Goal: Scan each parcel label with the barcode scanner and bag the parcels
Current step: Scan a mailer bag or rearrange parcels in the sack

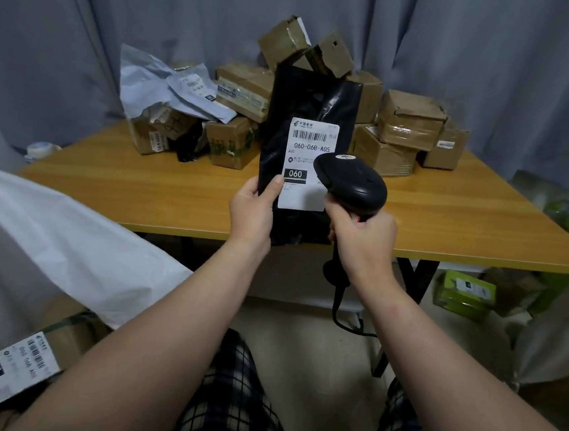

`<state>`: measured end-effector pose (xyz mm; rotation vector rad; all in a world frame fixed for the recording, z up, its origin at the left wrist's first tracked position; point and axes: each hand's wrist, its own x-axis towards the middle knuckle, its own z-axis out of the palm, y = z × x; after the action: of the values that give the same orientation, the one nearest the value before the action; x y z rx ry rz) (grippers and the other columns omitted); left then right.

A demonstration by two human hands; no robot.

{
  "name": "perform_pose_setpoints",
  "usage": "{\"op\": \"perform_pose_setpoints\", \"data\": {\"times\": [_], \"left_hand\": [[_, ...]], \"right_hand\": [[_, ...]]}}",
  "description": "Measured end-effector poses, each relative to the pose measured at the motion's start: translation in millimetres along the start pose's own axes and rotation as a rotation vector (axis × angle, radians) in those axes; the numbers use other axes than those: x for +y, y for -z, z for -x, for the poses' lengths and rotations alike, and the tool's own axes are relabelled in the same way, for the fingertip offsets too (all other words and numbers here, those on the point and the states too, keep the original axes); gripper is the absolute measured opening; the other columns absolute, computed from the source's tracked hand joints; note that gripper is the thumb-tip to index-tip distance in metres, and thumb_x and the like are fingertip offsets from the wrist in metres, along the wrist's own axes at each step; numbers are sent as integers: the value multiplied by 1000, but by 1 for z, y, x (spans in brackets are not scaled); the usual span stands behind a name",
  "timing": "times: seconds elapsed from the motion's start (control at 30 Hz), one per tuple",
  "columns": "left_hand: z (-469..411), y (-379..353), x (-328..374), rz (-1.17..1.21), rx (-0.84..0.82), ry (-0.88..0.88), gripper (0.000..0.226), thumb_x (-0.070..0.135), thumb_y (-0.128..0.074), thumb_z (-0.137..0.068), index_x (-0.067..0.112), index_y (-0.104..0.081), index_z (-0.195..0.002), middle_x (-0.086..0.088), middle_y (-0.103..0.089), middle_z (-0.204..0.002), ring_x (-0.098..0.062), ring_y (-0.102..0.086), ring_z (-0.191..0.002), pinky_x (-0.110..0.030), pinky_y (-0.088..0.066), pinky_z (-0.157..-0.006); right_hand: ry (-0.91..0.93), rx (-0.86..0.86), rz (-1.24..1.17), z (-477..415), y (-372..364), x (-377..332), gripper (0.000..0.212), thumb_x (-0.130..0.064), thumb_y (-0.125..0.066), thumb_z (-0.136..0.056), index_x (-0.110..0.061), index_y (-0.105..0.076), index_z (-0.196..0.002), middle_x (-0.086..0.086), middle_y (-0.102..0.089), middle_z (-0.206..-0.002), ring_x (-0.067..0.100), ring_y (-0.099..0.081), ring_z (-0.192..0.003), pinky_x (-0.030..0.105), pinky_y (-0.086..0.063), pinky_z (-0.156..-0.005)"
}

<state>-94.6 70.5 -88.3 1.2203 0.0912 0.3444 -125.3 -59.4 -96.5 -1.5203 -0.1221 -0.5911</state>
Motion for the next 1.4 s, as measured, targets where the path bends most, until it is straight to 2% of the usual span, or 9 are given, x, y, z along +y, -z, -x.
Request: {"op": "perform_pose_setpoints", "data": {"times": [0.17, 0.43, 0.57, 0.63, 0.7, 0.83, 1.0, 1.2, 1.4], "left_hand": [[37, 54, 30, 73, 137, -73, 12, 15, -62, -93, 13, -69, -103, -10, -73, -106, -28, -68, -102, -50, -52, -94], [100, 194, 66, -60, 525, -228, 9, 13, -62, -93, 13, -70, -97, -5, -75, -94, -21, -70, -90, -32, -57, -77], [122, 258, 75, -302, 664, -278, 8, 16, -63, -93, 15, -70, -96, -1, -75, -90, -15, -70, -88, -28, -56, -75], [129, 283, 76, -482, 706, -290, 7, 14, -62, -93, 14, -69, -94, 8, -71, -80, 2, -66, -75, -16, -50, -68], [131, 306, 79, -726, 711, -292, 7, 12, -61, -93, 13, -68, -93, 12, -66, -77, 8, -59, -66, -9, -43, -62], [104, 354, 89, -1414, 671, -291, 13, 16, -59, -92, 7, -68, -89, -13, -69, -82, -32, -60, -82, -37, -44, -73], [57, 386, 98, -1960, 484, -257, 13, 1, -53, -86, 1, -65, -90, -21, -67, -90, -38, -54, -89, -42, -37, -74], [27, 398, 67, -2137, 337, 147, 31, 8, -51, -89, 7, -49, -120, -14, -56, -124, -34, -47, -116, -41, -36, -92], [10, 366, 63, -2062, 328, -10, 39, 22, -57, -91, 8, -46, -126, -15, -53, -122, -35, -47, -113, -41, -36, -88]], "right_hand": [[46, -188, -41, 21, -49, -20, 28, -30, -73, -76, -11, -60, -60, -6, -54, -51, 14, -54, -56, 31, -43, -54], [0, -627, -90, 98, -155, -32, 36, -32, -77, -78, -23, -52, -54, -14, -51, -42, 2, -50, -48, 22, -37, -52], [-17, -748, 9, 125, -190, -25, 40, -34, -75, -78, -24, -44, -54, -15, -48, -41, 1, -47, -47, 19, -33, -51], [-22, -772, 86, 131, -200, -20, 37, -30, -75, -80, -17, -47, -58, -11, -50, -45, 4, -50, -50, 24, -35, -53], [-35, -795, 142, 134, -208, -16, 32, -30, -74, -80, -15, -52, -62, -4, -55, -52, 15, -57, -58, 29, -39, -57], [-22, -833, 214, 137, -229, -12, 30, -32, -72, -77, -23, -49, -59, -6, -52, -54, 17, -55, -61, 31, -41, -59], [-46, -894, 334, 135, -262, 2, 22, -41, -71, -78, -25, -57, -70, -5, -59, -66, 19, -61, -72, 30, -43, -60], [-139, -905, 355, 133, -279, 28, 22, -41, -69, -81, -20, -61, -77, 2, -65, -71, 22, -66, -75, 36, -53, -69], [-179, -822, 316, 118, -270, 33, 25, -36, -70, -81, -12, -64, -78, 9, -67, -71, 24, -67, -72, 46, -58, -75]]}}
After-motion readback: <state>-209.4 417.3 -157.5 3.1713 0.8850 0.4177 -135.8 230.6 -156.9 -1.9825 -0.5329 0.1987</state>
